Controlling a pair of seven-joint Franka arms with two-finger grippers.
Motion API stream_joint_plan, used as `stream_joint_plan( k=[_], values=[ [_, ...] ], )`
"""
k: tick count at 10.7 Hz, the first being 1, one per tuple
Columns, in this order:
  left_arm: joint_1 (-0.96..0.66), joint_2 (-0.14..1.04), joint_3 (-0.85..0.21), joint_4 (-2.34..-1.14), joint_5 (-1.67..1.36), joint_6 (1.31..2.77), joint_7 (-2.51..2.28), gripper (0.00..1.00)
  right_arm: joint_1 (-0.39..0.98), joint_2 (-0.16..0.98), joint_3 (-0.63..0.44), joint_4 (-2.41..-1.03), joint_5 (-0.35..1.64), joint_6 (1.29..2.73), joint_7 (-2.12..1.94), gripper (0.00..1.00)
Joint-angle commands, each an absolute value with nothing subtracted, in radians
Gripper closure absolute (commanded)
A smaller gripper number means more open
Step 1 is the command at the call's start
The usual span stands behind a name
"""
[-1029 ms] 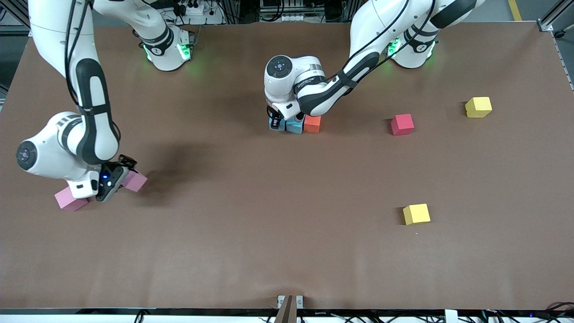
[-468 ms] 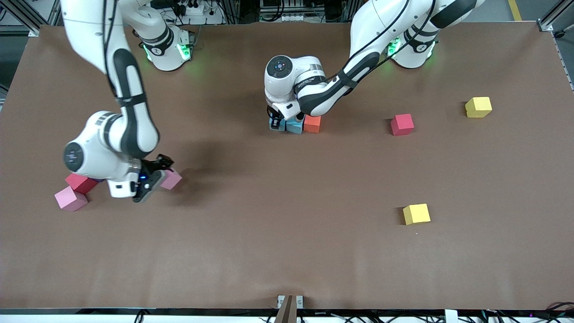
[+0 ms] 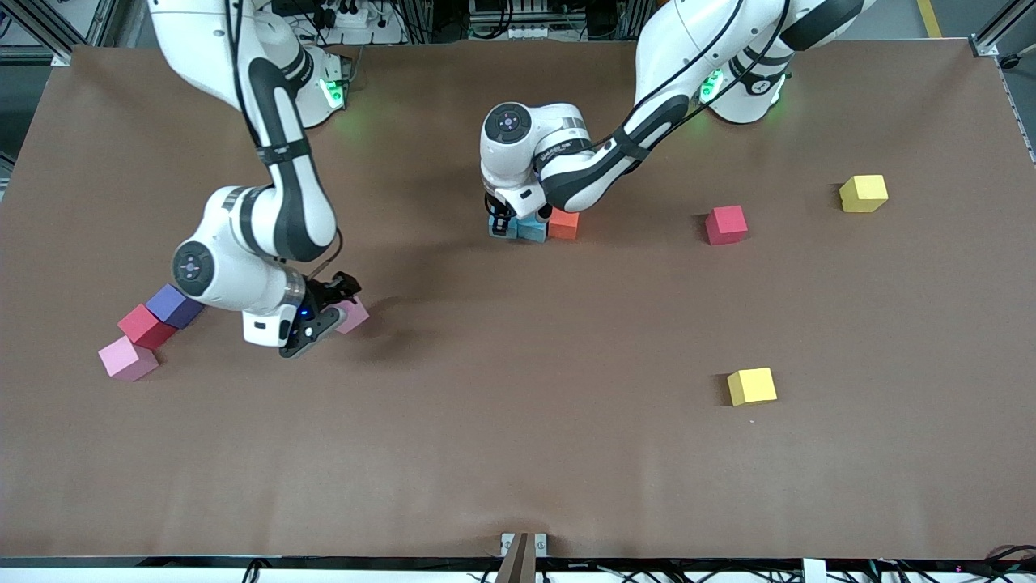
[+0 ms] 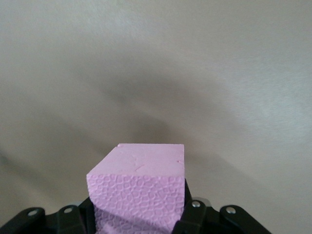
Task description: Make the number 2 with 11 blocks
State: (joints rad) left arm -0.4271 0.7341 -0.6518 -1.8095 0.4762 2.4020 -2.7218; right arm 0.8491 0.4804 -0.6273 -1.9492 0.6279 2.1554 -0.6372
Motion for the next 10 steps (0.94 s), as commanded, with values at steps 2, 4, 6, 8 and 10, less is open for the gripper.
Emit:
stream_joint_plan(
  k=[2, 4, 6, 8, 10],
  values=[
    [-0.417, 0.721, -0.638, -1.847, 0.523, 2.404, -2.796, 1.0, 0.943, 0.448, -0.666, -1.979, 0.649, 2.169, -0.474, 0.88],
    [-0.422, 0.721, -0.64, -1.842, 0.523, 2.404, -2.79, 0.31, 0.972, 0.448, -0.666, -2.002, 0.707, 2.19, -0.472, 0.88],
    [-0.422, 0.721, -0.64, -1.838, 0.523, 2.404, -2.796, 0.27, 1.05, 0.449, -0.67, -2.019, 0.709, 2.25, -0.384, 0.88],
    [-0.419, 0.721, -0.64, -1.833, 0.514, 2.404, -2.796, 0.25, 1.113, 0.456, -0.673, -2.019, 0.709, 2.29, -0.27, 0.88],
    [-0.419, 0.719, -0.64, -1.822, 0.509, 2.404, -2.795, 0.25, 1.14, 0.462, -0.672, -2.019, 0.709, 2.307, -0.201, 0.89]
  ],
)
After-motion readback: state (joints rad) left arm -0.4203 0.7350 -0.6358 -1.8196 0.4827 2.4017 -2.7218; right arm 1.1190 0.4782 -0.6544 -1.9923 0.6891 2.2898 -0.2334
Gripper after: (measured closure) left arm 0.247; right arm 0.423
